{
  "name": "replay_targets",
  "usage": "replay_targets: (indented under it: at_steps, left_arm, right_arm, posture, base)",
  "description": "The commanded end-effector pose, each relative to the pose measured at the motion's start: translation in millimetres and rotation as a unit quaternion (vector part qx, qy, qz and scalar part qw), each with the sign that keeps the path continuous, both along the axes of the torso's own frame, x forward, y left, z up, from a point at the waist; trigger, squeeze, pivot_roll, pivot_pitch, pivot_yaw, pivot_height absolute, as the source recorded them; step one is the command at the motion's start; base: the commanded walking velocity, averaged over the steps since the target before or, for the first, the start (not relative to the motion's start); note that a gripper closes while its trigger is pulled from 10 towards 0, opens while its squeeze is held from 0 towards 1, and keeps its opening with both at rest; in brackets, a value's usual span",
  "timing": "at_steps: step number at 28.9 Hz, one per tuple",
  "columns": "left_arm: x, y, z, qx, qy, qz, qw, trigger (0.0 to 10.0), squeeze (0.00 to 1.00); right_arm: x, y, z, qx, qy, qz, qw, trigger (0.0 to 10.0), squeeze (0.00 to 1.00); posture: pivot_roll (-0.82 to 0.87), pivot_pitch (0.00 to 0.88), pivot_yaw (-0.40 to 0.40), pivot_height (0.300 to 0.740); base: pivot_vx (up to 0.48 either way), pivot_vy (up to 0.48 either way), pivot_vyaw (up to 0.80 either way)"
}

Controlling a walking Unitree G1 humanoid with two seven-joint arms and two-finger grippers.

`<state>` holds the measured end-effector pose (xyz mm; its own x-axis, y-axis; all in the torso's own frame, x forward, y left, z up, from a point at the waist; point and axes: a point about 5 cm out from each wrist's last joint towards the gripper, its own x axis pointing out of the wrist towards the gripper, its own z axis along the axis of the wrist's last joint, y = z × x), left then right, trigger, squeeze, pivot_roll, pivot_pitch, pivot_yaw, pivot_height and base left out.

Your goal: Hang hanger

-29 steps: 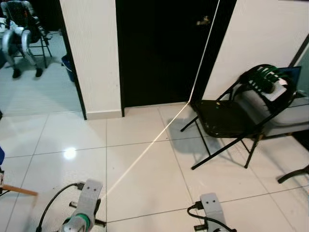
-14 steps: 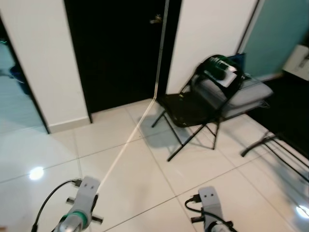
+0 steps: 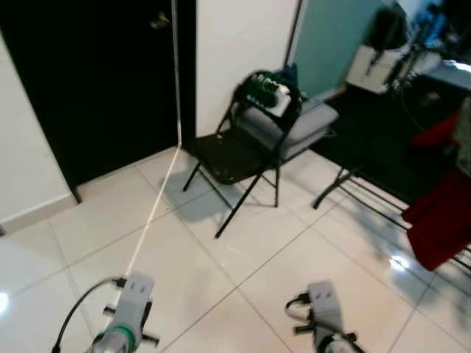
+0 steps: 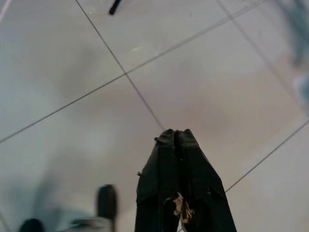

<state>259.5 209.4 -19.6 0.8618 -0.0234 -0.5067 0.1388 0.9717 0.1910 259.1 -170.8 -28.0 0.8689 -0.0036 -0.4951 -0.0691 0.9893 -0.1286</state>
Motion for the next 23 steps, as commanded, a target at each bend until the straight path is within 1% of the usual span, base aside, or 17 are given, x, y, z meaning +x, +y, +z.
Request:
replay_targets:
  at_steps: [1,3,6,23]
  left_arm:
    - [1.6,-5.4,-0.2,-0.004,0.0,-0.007,1.0,10.0,0.0]
    - [3.1,-4.2,1.4,-0.001,-0.005,-0.004,1.0,10.0,0.0]
    - [4.2,-3.8,2.4,0.0,-0.007,-0.004,1.0,10.0,0.0]
    - [6.9,-5.1,4.4,0.004,-0.015,-0.01,1.0,10.0,0.0]
  right_arm:
    - [-3.2,-5.9,-1.4,0.005,0.0,-0.009,1.0,10.0,0.0]
    - [0.9,-2.1,3.3,0.018,-0.018,-0.002,1.0,10.0,0.0]
    - [2.9,-0.6,5.5,0.023,-0.027,-0.001,0.999,10.0,0.0]
    - [3.2,-1.9,6.2,0.036,-0.031,-0.005,0.999,10.0,0.0]
  posture:
    - [-0.08,0.045,0.051,0.74]
    - [-0.08,0.043,0.053,0.74]
    - [-0.08,0.042,0.055,0.74]
    - [-0.08,0.029,0.053,0.74]
  base:
    - [0.0,0.0,-0.79]
    - [0.0,0.0,-0.79]
    - [0.0,0.0,-0.79]
    - [0.0,0.0,-0.78]
